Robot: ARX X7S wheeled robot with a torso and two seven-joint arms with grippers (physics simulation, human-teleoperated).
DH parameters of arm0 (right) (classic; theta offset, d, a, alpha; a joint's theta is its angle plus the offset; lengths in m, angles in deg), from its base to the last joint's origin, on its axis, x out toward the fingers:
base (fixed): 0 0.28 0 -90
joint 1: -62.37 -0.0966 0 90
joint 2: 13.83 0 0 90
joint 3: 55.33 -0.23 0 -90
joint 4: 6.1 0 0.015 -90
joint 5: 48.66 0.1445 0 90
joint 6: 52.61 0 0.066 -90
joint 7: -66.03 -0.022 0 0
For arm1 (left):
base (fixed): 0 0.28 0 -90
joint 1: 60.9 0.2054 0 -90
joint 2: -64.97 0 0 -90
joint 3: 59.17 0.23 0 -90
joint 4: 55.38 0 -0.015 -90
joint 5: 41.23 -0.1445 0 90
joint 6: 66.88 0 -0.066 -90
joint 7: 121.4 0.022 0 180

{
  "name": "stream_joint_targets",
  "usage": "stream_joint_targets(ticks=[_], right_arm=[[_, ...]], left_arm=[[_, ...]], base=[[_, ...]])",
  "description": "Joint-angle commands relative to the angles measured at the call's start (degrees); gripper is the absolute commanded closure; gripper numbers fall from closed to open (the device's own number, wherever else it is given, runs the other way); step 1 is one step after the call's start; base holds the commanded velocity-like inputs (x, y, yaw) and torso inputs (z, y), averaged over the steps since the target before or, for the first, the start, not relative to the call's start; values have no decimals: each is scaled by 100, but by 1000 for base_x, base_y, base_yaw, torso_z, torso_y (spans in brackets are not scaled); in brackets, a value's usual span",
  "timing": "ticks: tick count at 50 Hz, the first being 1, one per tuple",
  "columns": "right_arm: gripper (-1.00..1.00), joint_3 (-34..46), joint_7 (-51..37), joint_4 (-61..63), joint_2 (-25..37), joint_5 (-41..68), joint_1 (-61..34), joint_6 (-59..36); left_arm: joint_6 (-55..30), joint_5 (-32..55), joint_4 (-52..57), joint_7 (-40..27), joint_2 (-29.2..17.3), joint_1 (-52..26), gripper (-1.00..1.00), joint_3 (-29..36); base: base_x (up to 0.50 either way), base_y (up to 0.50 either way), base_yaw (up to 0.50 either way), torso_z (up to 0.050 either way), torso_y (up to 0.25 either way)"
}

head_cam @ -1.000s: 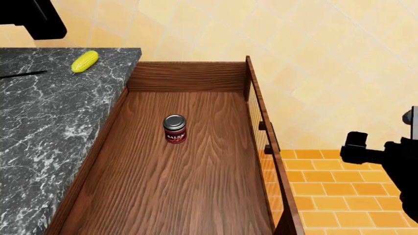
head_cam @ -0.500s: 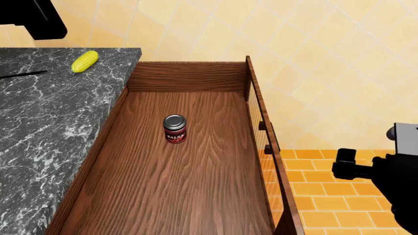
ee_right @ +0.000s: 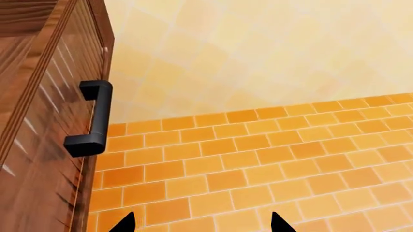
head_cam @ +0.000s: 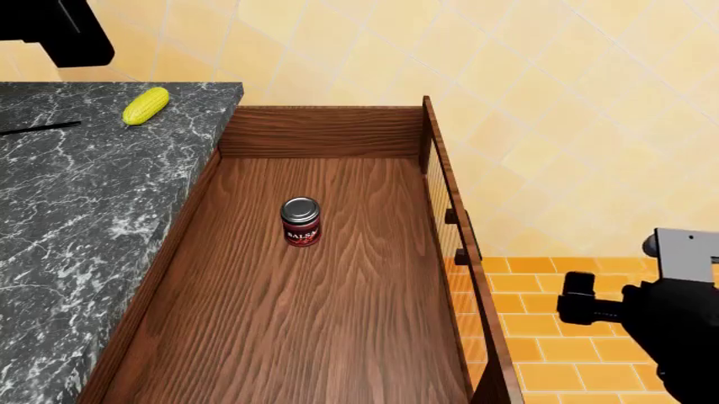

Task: Close the right drawer.

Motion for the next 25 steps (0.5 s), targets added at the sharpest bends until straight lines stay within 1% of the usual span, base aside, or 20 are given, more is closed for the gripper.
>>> stream_joint_targets(ticks=[1, 25], right_arm=[[-100, 246, 178, -169, -126, -207, -55, 53], [-100, 721, 385, -353, -426, -645, -282, 186]], left_arm=[[17, 4, 12, 0, -14, -6, -100, 23], [53, -44, 66, 17, -11, 25, -100, 80]], base=[[0, 0, 0, 0, 0], [0, 0, 0, 0, 0]])
